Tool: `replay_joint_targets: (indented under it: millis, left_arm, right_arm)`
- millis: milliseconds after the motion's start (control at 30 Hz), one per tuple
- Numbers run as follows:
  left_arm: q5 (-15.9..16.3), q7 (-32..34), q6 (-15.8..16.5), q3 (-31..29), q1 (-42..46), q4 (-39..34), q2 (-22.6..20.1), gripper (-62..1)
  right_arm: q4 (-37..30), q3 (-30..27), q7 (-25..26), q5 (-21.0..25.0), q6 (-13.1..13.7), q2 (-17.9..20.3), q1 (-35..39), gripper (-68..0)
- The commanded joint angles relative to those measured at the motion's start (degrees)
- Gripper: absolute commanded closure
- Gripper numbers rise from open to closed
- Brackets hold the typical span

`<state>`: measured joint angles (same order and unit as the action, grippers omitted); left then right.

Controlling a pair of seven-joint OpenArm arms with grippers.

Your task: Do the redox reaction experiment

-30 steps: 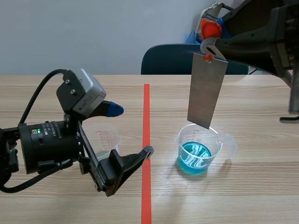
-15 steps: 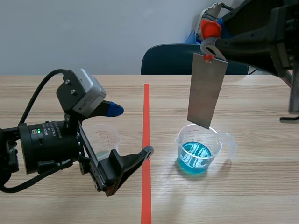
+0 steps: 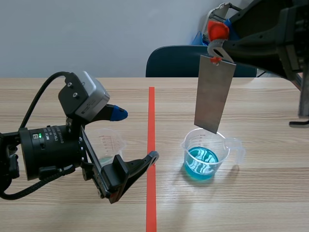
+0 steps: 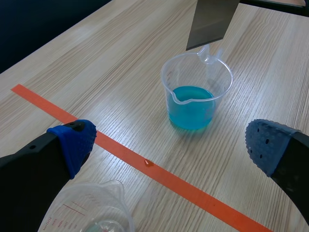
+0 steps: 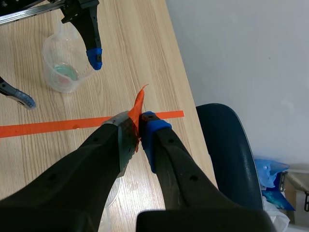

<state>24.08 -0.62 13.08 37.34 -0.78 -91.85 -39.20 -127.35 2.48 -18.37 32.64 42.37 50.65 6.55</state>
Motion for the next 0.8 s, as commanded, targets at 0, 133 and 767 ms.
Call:
replay_joint_targets:
  millis: [0, 133, 767]
  left_arm:
    - [0.17, 0.79, -0.02, -0.42, -0.04, -0.46, 0.85, -53.8]
    - [0.17, 0.76, 0.13, -0.42, -0.04, -0.46, 3.26, -15.4]
    - [-5.55, 0.81, 1.95, -0.39, -7.41, 8.17, 12.98, -3.2]
  right_arm:
    - [-0.26, -0.72, 0.22, 0.61, 0.35, 0.59, -0.68, -0.6]
    - [-0.26, -0.72, 0.22, 0.61, 0.35, 0.59, -0.68, -0.6]
    - [-0.26, -0.72, 0.07, 0.63, 0.35, 0.57, -0.66, -0.6]
